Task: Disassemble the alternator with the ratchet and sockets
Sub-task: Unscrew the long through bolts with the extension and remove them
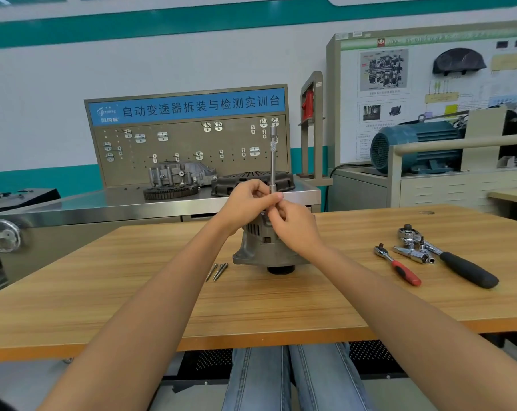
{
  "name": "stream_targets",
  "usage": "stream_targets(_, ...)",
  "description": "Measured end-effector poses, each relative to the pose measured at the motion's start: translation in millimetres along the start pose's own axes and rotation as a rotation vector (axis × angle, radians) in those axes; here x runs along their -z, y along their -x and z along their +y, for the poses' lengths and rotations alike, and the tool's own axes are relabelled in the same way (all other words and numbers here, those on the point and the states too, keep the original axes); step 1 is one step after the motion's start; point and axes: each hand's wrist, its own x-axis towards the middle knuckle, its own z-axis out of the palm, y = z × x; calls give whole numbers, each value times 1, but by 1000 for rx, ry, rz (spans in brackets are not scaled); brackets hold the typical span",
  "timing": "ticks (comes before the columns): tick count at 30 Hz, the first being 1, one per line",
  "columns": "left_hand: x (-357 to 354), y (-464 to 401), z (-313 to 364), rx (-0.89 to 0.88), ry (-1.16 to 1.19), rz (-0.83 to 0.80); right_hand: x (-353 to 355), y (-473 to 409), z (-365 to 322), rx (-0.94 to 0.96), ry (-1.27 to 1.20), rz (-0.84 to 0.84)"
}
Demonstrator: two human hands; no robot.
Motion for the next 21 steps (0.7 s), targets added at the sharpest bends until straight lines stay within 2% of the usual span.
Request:
stream_targets(5, -3, 0, 1, -32, -60, 45, 0, 1, -3, -5, 28, 18)
stream_targets(12, -1, 2, 1, -36, -48, -1, 3, 0, -7, 29, 119, -27)
stream_targets(21, -8, 0, 0, -45, -174, 104, 2, 0, -10, -2, 137, 1)
